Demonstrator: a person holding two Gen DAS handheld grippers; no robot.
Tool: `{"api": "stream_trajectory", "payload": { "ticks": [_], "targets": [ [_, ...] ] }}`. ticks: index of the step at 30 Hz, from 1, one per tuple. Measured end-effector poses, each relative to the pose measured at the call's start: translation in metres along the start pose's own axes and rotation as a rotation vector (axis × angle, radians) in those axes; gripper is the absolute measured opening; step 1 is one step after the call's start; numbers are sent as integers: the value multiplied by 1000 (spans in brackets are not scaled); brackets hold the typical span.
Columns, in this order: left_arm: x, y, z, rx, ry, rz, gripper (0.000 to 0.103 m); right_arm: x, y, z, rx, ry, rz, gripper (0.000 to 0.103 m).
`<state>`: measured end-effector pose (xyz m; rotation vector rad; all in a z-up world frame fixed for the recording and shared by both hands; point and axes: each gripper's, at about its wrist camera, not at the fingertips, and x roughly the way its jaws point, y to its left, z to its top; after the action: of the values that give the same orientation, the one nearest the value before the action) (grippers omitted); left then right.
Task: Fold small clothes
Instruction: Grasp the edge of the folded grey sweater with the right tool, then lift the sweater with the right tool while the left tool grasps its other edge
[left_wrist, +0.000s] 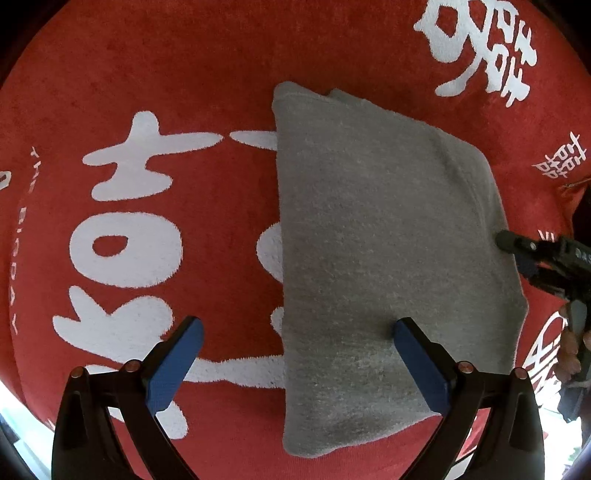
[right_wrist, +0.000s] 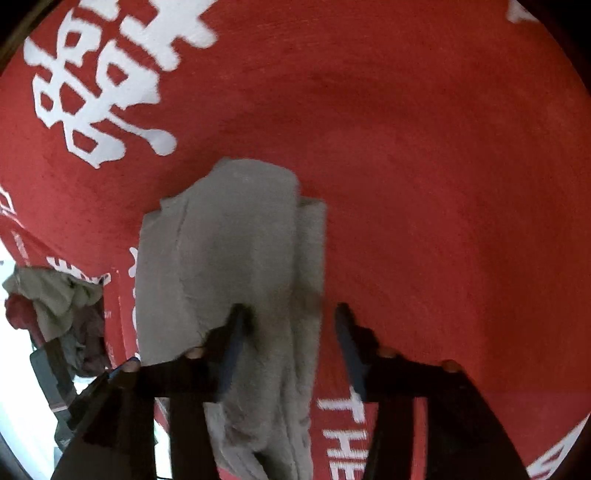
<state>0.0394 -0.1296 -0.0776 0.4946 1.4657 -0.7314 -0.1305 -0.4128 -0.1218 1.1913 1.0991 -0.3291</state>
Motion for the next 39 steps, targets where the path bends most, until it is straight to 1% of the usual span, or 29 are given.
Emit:
{"api": "stream_trajectory", "payload": {
  "ticks": [1,4,12,14,17,19,24,30,36,38,39],
  "targets": [
    [2,2,7,-2,5,-2,103,-2,-3,-4,12,11,18,56],
    [4,4,11,-3,11,0,103,-9,-11,-13,25,20,38,56],
    [8,0,15,-5,21,5,103,-12,-16,-23,49,34,35,58],
    [9,0,16,-4,21,4,103,-10,-13,-22,48,33,36,61],
    [9,0,19,-3,24,1,103,-10,-14,-22,50,38,38,61],
    [9,8,23,-1,26,-1,103,-10,-15,-22,53,41,39,61],
    [13,9,21,0,30,-1,103,-10,-17,-22,65,44,48,61],
    [17,-3,31,13,31,4,103,-13,-21,-23,59,44,56,61],
    [17,-7,39,23,34,-1,103,-16,-22,-23,65,41,56,61],
    [18,-11,43,31,37,-10,103,-17,-22,-22,56,38,57,66],
    [19,-12,44,40,40,-19,103,-18,-21,-21,50,39,63,66]
  ]
}}
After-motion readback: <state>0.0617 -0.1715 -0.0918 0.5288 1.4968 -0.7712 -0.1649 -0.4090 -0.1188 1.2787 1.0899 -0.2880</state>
